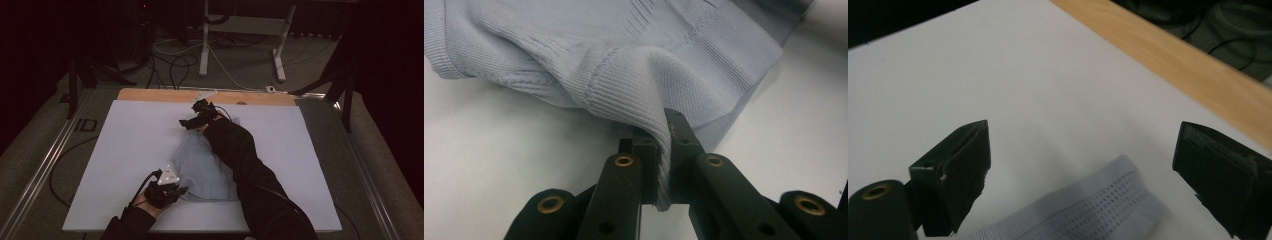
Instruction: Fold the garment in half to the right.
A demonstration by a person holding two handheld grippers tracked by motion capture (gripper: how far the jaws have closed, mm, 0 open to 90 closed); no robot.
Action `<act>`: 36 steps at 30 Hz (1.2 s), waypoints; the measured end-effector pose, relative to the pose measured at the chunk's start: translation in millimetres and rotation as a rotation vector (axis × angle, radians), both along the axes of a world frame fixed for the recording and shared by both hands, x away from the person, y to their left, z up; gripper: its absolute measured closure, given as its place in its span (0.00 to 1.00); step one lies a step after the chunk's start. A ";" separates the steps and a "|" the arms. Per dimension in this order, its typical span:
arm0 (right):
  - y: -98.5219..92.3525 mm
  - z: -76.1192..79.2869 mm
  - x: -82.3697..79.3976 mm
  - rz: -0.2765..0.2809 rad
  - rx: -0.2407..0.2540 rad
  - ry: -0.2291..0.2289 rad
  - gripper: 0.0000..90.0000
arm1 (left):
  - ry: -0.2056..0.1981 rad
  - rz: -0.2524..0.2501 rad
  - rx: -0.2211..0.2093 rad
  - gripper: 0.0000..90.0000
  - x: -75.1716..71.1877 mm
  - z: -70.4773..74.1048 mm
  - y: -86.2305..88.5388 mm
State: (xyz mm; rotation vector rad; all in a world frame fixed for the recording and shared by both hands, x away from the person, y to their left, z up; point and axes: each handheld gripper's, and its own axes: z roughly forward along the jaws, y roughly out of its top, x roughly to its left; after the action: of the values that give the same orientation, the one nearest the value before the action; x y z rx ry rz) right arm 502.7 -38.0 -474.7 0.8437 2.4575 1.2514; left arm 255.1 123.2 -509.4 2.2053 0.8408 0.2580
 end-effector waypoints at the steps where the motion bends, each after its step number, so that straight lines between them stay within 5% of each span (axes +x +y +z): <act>1: 1.3 -2.0 1.9 -0.015 -0.012 0.004 0.10 | -0.007 -0.001 -0.001 0.97 -0.2 0.7 -0.2; 6: 9.1 -16.8 11.1 -0.060 -0.096 0.057 0.25 | -0.017 -0.006 -0.015 0.97 -1.3 3.9 0.4; 19: 24.8 -36.4 23.9 -0.106 -0.249 0.089 0.49 | -0.023 -0.004 -0.033 0.97 -0.7 2.9 0.9; 30: 28.5 -40.8 27.0 -0.068 -0.330 0.101 0.65 | -0.020 -0.008 -0.024 0.97 0.0 1.6 0.6; 36: 24.0 -39.1 30.4 -0.067 -0.333 0.110 0.83 | -0.013 0.000 -0.032 0.97 1.1 -0.1 0.8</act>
State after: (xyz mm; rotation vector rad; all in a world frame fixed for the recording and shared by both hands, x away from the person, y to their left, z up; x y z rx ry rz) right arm 533.1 -14.0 -513.8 0.9110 2.5971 0.7596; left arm 256.2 123.9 -509.5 2.1722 0.8318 0.2571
